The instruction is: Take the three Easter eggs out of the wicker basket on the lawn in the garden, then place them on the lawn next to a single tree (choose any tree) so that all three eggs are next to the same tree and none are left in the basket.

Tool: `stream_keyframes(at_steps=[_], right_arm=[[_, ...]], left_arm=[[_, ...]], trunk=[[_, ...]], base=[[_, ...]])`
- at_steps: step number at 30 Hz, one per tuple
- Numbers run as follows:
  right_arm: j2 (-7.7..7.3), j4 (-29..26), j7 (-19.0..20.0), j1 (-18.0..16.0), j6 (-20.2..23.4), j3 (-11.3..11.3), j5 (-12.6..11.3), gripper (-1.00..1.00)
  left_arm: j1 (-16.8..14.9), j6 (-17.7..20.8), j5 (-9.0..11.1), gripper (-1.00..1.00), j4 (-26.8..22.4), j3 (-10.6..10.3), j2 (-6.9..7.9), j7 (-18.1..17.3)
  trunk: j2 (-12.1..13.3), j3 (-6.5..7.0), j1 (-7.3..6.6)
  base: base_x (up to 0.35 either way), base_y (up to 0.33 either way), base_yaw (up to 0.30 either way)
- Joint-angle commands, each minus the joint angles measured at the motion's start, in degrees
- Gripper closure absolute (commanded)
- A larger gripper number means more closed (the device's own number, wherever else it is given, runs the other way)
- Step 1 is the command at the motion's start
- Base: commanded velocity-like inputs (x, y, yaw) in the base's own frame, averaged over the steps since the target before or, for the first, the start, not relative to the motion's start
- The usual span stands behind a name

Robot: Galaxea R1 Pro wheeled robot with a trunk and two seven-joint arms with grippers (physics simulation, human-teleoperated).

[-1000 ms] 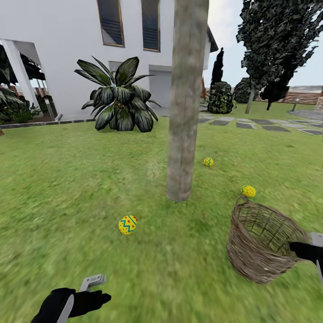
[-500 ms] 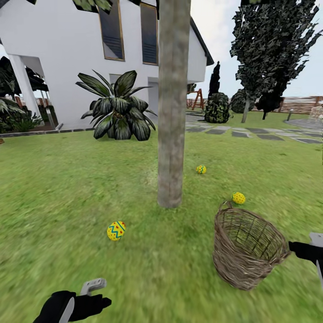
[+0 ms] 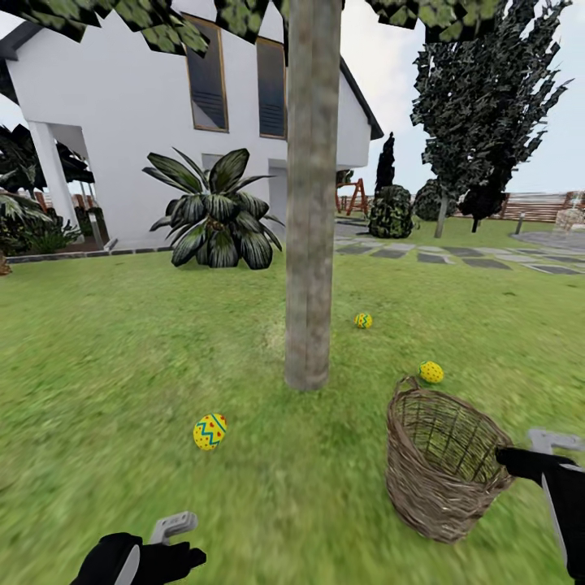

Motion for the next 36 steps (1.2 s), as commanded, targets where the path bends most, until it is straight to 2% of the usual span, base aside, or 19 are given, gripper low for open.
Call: stream_keyframes(at_steps=[1,5,12,18,23,26,31,36], right_arm=[[0.12,1.14,0.52,-0.03,0.34,0.16,0.63,-1.00],[1.02,5.21,0.54,-0.03,0.52,2.04,0.61,-1.00],[1.45,10.37,0.78,-0.01,0.59,2.44,0.57,-1.00],[1.54,13.07,0.86,-0.02,0.60,2.43,0.54,-1.00],[1.35,13.57,0.89,-0.02,0.52,2.28,0.54,-1.00],[1.37,13.64,0.89,-0.03,0.51,2.27,0.54,-1.00],[1.25,13.61,0.89,-0.02,0.52,2.27,0.54,-1.00],[1.35,13.66,0.90,-0.07,0.51,2.28,0.54,-1.00]], left_arm=[[-0.02,0.33,0.25,-1.00,-0.05,0.07,0.00,-0.05],[-0.02,0.33,0.26,-1.00,-0.01,0.34,0.03,-0.05],[-0.02,0.33,0.26,-1.00,0.05,0.21,0.00,-0.05],[-0.02,0.25,0.16,-1.00,2.93,0.00,-0.08,-0.05],[-0.02,0.24,0.10,-1.00,3.16,-0.03,-0.29,-0.05],[-0.02,0.24,0.00,-1.00,3.18,-0.02,-1.17,-0.05],[-0.02,0.24,-2.30,-1.00,3.18,0.06,-1.77,-0.05],[-0.02,0.24,-2.94,-1.00,3.22,0.07,-2.33,-0.05]], trunk=[[0.38,0.12,-0.24],[1.99,0.82,-1.12],[4.80,1.55,-2.66],[7.20,2.07,-3.97],[9.21,2.76,-5.07],[10.41,3.28,-5.73],[12.42,4.18,-6.83],[14.42,5.07,-7.93]], base=[[0.000,0.000,0.000],[0.000,0.000,0.000],[0.000,0.000,0.000],[0.000,0.000,0.000],[0.000,0.000,0.000],[0.000,0.000,0.000],[0.000,0.000,0.000],[0.000,0.000,0.000]])
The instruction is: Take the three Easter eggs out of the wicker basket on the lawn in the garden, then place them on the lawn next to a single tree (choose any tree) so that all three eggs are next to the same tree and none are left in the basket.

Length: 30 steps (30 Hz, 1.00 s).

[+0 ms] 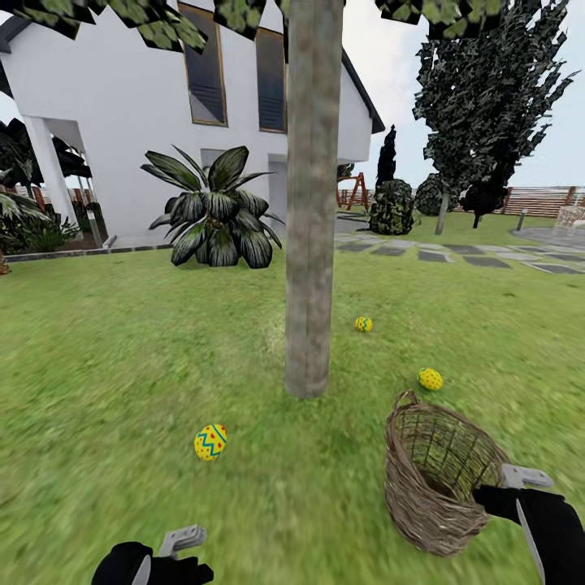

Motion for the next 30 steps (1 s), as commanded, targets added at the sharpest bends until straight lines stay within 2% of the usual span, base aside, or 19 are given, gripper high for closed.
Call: stream_keyframes(at_steps=[1,5,11,19,21,23,26,28,30], right_arm=[[0.04,-0.07,0.51,-0.02,0.22,-0.07,0.61,-1.00],[0.20,0.85,0.52,0.01,0.22,0.01,0.61,-1.00],[0.46,3.13,0.59,0.00,0.22,0.06,0.56,-1.00],[0.89,4.85,0.60,0.00,0.27,0.06,0.62,-1.00],[1.07,9.90,0.61,-0.01,-0.12,0.01,0.66,-1.00],[1.07,12.27,0.66,0.00,-0.31,0.01,0.63,-1.00],[1.99,16.54,0.68,0.02,-0.54,0.12,0.68,-1.00],[2.36,21.66,0.68,0.02,-2.46,0.14,0.69,-1.00],[2.53,26.91,0.68,0.01,-6.40,0.14,0.75,-1.00]], left_arm=[[-0.02,0.36,0.48,-1.00,-0.02,0.08,-0.03,0.14],[-0.02,0.36,0.43,-1.00,0.19,0.08,-0.06,0.10],[-0.02,0.36,0.49,-1.00,3.28,-0.01,-0.23,0.05],[-0.02,0.36,0.44,-1.00,3.70,-0.07,-0.53,0.13],[-0.02,0.36,0.02,-1.00,3.96,-0.09,-0.83,0.14],[-0.02,0.36,-0.56,-1.00,4.14,-0.02,-0.85,0.14],[-0.02,0.34,-0.81,-1.00,6.11,0.11,-0.80,0.04],[-0.02,0.29,-0.84,-1.00,9.10,0.15,-0.69,-0.01],[-0.02,-0.38,-0.86,-1.00,10.52,0.16,-0.56,-0.03]], trunk=[[0.39,0.12,-0.24],[1.99,0.84,-1.11],[4.40,1.92,-2.43],[7.61,3.35,-4.19],[8.41,3.71,-4.63],[9.21,4.07,-5.07],[10.41,4.61,-5.73],[11.22,4.97,-6.17],[12.02,5.33,-6.61]], base=[[0.000,0.000,0.000],[0.000,0.000,0.000],[0.000,0.000,0.000],[0.000,0.000,0.000],[0.000,0.000,0.000],[0.000,0.000,0.000],[0.000,0.000,0.000],[0.000,0.000,0.000],[0.000,0.000,0.000]])
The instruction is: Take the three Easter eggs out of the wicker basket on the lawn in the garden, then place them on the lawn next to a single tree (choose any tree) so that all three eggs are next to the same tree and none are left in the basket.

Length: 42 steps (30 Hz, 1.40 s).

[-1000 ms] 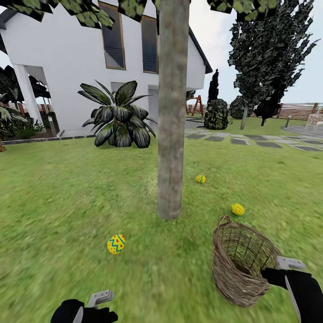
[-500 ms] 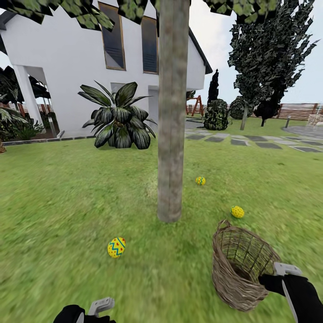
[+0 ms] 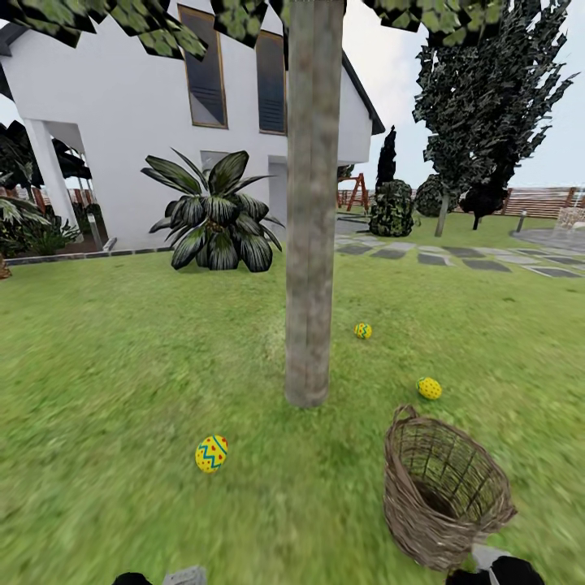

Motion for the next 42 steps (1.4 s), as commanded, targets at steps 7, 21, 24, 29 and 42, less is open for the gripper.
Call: stream_keyframes(at_steps=[7,21,24,29,42], right_arm=[[0.13,15.22,0.47,-0.06,-9.76,-0.40,6.10,-1.00],[0.16,29.95,-0.21,-0.04,-20.24,-0.40,10.25,-1.00],[0.11,33.26,-0.22,-0.05,-24.28,-0.40,10.61,-1.00],[0.05,34.65,-0.29,-0.04,-26.51,-0.46,10.54,-1.00],[1.30,36.07,-7.28,0.84,-26.61,-0.39,10.62,-1.00]], left_arm=[[-0.02,-12.05,0.51,-1.00,12.29,0.32,0.01,0.19],[-0.02,-14.99,0.79,-1.00,26.96,0.55,0.73,0.10],[-0.02,-23.68,0.79,-1.00,31.94,0.55,1.09,0.18],[-0.02,-27.41,1.21,-1.00,35.63,0.67,2.04,0.20],[-0.01,-31.08,2.77,-1.00,43.54,0.81,3.26,0.22]], trunk=[[2.79,1.21,-1.55],[8.41,3.72,-4.63],[9.61,4.24,-5.29],[11.62,5.13,-6.39],[16.83,7.46,-9.24]], base=[[0.000,0.000,0.000],[0.000,0.000,0.000],[0.000,0.000,0.000],[0.000,0.000,0.000],[0.000,0.000,0.000]])
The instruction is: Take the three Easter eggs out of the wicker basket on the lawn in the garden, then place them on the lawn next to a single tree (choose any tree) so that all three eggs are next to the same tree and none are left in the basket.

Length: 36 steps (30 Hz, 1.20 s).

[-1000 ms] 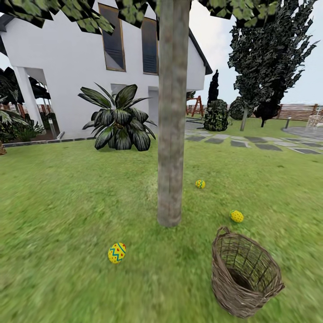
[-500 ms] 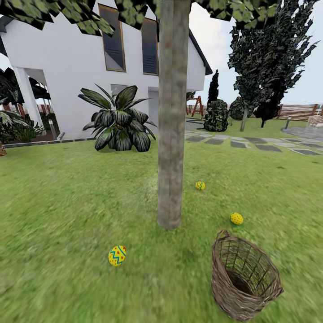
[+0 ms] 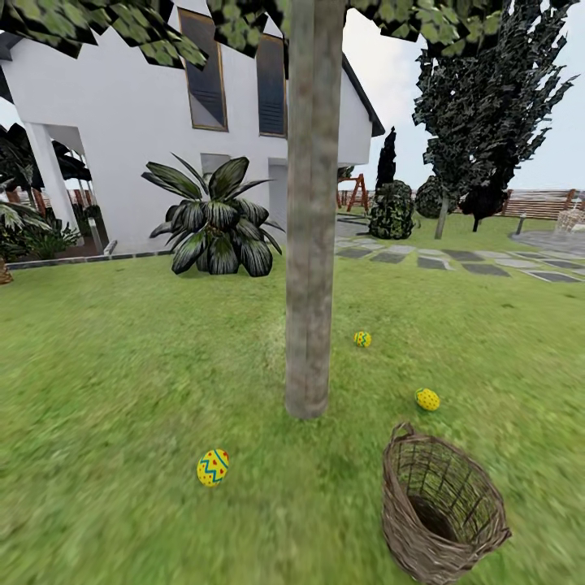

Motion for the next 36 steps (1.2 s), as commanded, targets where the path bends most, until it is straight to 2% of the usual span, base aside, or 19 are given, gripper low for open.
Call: stream_keyframes(at_steps=[1,3,5,6,8,11,16,19,22,27,36], right_arm=[[0.33,0.08,-0.40,0.32,0.07,-0.48,0.55,-1.00],[0.95,0.10,-0.85,1.01,0.00,-0.49,0.56,-1.00],[1.64,0.10,-1.06,1.56,-0.03,-0.49,0.57,-1.00],[2.27,0.11,-1.15,1.98,-0.04,-0.49,0.55,-1.00],[2.88,0.11,-1.45,2.73,-0.10,-0.49,0.56,-1.00],[3.65,0.11,-2.35,4.26,-0.27,-0.49,0.59,-1.00],[4.67,0.11,-2.80,6.17,-1.34,-0.47,0.62,-1.00],[5.00,0.11,-2.83,6.45,-1.75,-0.45,0.63,-1.00],[5.22,0.11,-2.83,6.52,-1.85,-0.43,0.63,-1.00],[5.32,0.05,-2.84,6.54,-1.94,-0.43,0.68,-1.00],[6.24,0.11,-2.75,6.55,-1.89,-0.48,0.62,-1.00]], left_arm=[[-0.03,0.26,0.60,-1.00,0.32,0.35,0.08,-0.06],[0.02,0.18,1.31,-1.00,0.61,0.35,0.37,-0.06],[0.07,0.12,3.33,-1.00,0.73,0.33,0.52,-0.06],[0.13,0.08,5.03,-1.00,0.79,0.30,0.58,-0.06],[0.29,0.06,6.42,-1.00,0.82,0.32,0.66,-0.06],[0.58,-0.02,7.20,-1.00,0.84,0.30,0.71,-0.06],[0.77,-0.83,7.36,-1.00,1.11,0.27,0.72,-0.06],[0.80,-6.02,7.34,-1.00,2.35,0.27,0.72,-0.06],[0.81,-8.16,7.33,-1.00,2.70,0.27,0.72,0.26],[0.81,-8.93,7.40,-1.00,2.72,0.26,0.58,3.14],[0.81,-9.19,7.42,-1.00,2.69,0.26,0.50,3.81]], trunk=[[0.39,0.13,-0.23],[1.19,0.49,-0.67],[1.99,0.85,-1.11],[2.39,1.03,-1.33],[3.19,1.39,-1.77],[4.40,1.93,-2.43],[6.40,2.83,-3.53],[7.61,3.37,-4.19],[8.81,3.89,-4.85],[10.81,4.71,-5.94],[14.42,6.18,-7.92]], base=[[0.000,0.000,0.000],[0.000,0.000,0.000],[0.000,0.000,0.000],[0.000,0.000,0.000],[0.000,0.000,0.000],[0.000,0.000,0.000],[0.000,0.000,0.000],[0.000,0.000,0.000],[0.000,0.000,0.000],[0.000,0.000,0.000],[0.000,0.000,0.000]])
